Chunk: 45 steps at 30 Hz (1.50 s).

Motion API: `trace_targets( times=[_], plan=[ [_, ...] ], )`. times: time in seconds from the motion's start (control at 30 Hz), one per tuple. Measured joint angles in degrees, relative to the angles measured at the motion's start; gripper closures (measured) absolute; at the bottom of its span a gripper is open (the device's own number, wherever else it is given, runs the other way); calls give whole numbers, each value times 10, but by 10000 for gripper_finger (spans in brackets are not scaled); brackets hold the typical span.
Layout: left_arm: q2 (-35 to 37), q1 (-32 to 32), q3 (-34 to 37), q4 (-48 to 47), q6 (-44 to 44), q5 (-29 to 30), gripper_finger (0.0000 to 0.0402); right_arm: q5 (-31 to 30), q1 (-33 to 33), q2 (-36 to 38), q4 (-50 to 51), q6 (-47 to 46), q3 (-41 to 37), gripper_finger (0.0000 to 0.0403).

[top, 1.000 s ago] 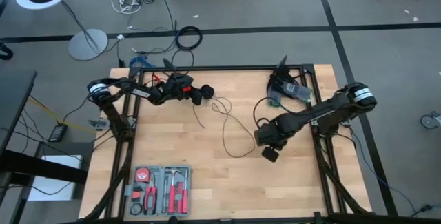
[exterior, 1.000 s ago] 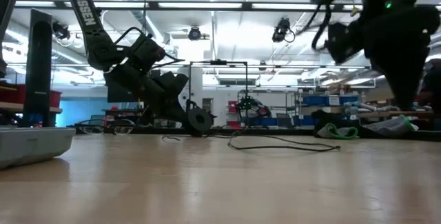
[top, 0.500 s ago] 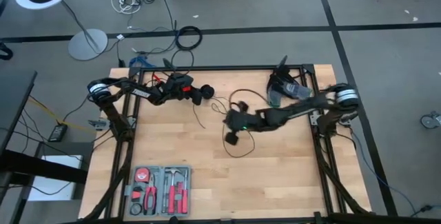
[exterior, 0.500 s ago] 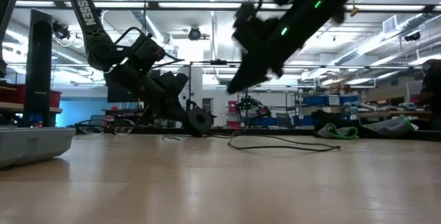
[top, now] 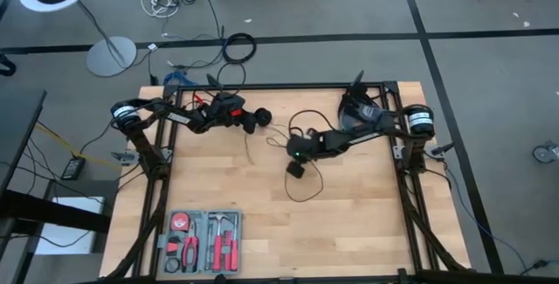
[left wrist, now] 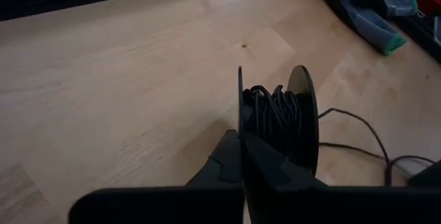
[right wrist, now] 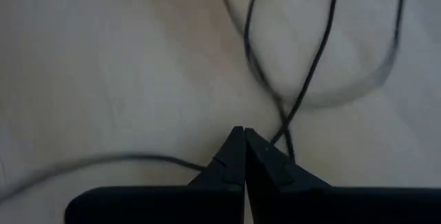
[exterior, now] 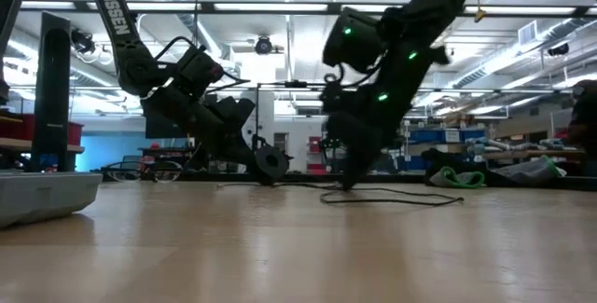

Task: Coil cords
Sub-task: Coil the black wire onto the black spool

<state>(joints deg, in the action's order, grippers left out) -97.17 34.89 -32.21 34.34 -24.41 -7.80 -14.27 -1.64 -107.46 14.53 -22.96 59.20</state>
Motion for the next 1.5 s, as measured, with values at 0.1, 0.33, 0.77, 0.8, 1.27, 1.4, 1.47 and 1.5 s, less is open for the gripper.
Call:
trace_targets(
  times=[0.1, 0.33, 0.77, 0.8, 1.27, 1.4, 1.47, 1.5],
  plan=[
    [0, 0, 0, 0, 0, 0, 401, 15, 25, 23, 85, -23, -1, 403],
    [0, 4, 0, -5, 0, 0, 401, 94, 115, 75, 304, -137, -6, 403],
    [0, 4, 0, -7, -5, 0, 401, 148, 319, 174, 469, -435, -6, 403],
    [1, 4, 0, -7, -5, 0, 401, 110, 328, 191, 470, -462, -6, 403],
    [0, -17, 0, 29, -18, -36, 401, -383, 186, 217, 365, -445, -5, 395],
    [0, -19, 0, 36, -18, -35, 401, -342, 107, 154, 221, -284, -5, 380],
    [0, -19, 0, 35, -17, -35, 401, -261, 69, 122, 113, -161, -5, 371],
    [0, -19, 0, 35, -15, -36, 401, -208, 50, 108, 61, -103, -5, 368]
  ],
)
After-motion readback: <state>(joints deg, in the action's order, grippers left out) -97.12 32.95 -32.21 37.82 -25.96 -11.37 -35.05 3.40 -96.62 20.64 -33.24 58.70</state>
